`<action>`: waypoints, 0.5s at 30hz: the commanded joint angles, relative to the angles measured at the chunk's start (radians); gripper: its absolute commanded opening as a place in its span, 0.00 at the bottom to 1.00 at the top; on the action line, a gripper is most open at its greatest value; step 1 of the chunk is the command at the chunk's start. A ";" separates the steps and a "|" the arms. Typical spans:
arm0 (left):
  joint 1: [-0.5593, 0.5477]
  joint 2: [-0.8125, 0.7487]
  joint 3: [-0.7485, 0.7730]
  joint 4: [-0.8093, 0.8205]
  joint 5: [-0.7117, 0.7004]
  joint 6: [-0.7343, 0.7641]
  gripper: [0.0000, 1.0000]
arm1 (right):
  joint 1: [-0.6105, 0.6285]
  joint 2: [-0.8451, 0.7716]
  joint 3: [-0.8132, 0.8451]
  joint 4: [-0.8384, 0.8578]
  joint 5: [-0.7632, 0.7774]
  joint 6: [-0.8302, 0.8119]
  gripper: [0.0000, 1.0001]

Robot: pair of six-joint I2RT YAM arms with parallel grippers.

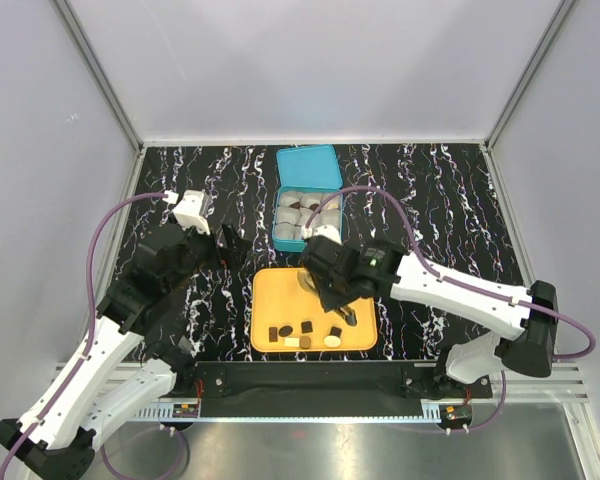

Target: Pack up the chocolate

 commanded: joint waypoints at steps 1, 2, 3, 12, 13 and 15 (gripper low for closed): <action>0.003 -0.012 -0.004 0.036 -0.022 0.009 0.99 | -0.101 0.007 0.074 0.035 0.041 -0.103 0.37; 0.003 -0.016 -0.004 0.036 -0.022 0.010 0.99 | -0.126 0.014 0.089 0.045 0.032 -0.120 0.37; 0.003 -0.015 -0.004 0.038 -0.022 0.010 0.99 | -0.154 0.020 0.095 0.056 0.028 -0.155 0.37; 0.003 -0.012 -0.006 0.038 -0.015 0.010 0.99 | -0.359 0.190 0.251 0.179 -0.037 -0.322 0.37; 0.003 -0.012 -0.006 0.039 -0.012 0.010 0.99 | -0.369 0.209 0.268 0.196 -0.043 -0.331 0.37; 0.003 -0.012 -0.006 0.039 -0.009 0.009 0.99 | -0.395 0.269 0.330 0.207 -0.061 -0.348 0.37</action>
